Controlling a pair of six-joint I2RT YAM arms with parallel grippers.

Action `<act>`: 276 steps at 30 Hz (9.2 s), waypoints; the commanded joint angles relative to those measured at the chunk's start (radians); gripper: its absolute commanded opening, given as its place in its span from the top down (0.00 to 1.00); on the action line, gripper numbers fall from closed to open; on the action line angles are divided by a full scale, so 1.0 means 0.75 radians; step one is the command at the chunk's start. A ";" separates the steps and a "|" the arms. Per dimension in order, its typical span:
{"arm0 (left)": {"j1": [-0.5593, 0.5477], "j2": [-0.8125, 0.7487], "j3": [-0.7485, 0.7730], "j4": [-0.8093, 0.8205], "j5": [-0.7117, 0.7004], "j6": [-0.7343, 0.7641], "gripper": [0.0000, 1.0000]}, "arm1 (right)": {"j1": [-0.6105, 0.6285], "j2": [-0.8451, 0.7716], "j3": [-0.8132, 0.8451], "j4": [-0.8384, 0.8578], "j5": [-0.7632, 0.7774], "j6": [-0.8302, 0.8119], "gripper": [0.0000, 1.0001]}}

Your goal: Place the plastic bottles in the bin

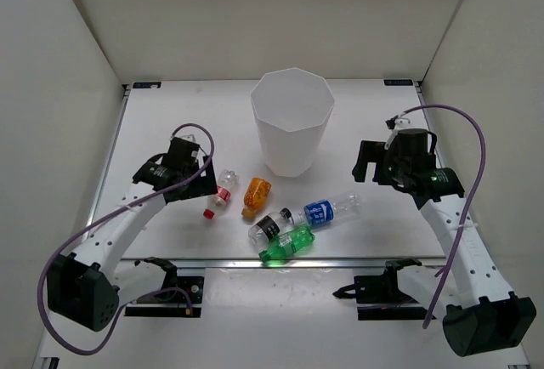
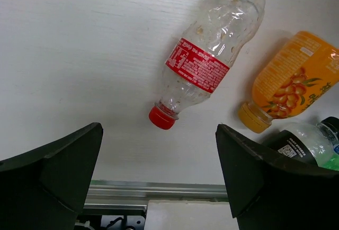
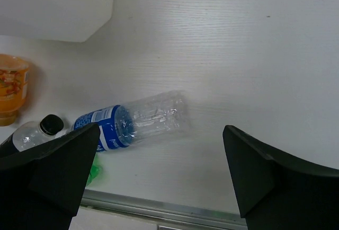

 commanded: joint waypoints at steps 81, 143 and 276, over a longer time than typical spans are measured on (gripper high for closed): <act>-0.158 -0.308 0.028 0.042 -0.031 -0.139 0.01 | 0.284 0.120 -0.573 0.524 0.299 1.123 0.01; -0.307 0.354 0.074 0.483 0.317 0.002 0.01 | 0.477 0.383 0.458 1.110 0.318 -0.146 0.01; -0.534 0.223 -0.042 0.397 0.616 0.356 0.02 | 0.090 0.271 0.430 0.461 -0.236 -0.092 0.00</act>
